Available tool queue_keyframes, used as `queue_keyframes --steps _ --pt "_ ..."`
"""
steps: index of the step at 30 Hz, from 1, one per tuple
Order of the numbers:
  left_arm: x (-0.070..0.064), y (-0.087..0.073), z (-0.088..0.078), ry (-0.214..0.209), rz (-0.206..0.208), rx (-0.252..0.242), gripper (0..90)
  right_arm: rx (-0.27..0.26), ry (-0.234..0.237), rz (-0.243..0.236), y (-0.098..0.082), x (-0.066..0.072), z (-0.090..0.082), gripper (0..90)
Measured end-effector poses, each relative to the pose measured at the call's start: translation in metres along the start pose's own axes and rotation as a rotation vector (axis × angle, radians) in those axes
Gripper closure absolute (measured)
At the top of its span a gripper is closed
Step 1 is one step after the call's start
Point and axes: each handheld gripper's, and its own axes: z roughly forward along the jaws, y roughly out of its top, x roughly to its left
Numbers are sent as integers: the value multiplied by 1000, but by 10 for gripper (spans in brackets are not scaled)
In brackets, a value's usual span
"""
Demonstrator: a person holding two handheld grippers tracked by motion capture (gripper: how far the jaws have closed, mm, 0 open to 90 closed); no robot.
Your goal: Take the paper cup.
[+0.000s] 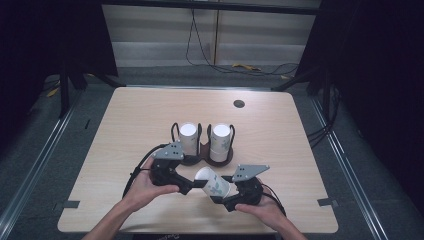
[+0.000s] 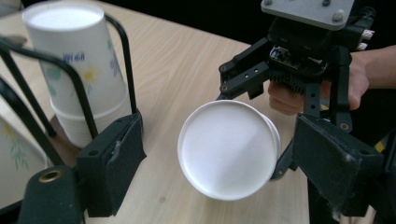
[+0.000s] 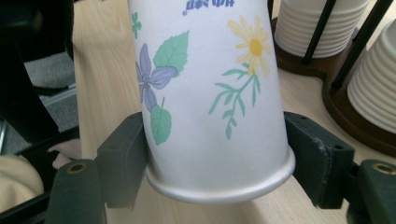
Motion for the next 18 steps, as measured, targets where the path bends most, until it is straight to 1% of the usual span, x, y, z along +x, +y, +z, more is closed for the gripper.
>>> queue_keyframes --steps 2,4,6,10,13,16,18 --pt "1 -3 1 -10 -18 11 165 20 0 -1 -1 -1 2 273" --pt "1 -4 2 -9 -7 23 165 29 0 -7 -1 -2 2 274" --pt "1 -4 2 -22 6 28 160 47 -10 -19 1 -4 0 276" --pt "1 -4 2 -16 18 34 159 54 -21 -26 6 -7 -7 279" --pt "2 -6 2 -11 23 45 158 64 -31 -41 9 -9 -11 281" --pt "2 -7 4 -10 32 57 158 82 -34 -54 11 -9 -11 282" --pt "2 -8 6 -14 38 70 159 98 -27 -61 11 -9 -10 283"
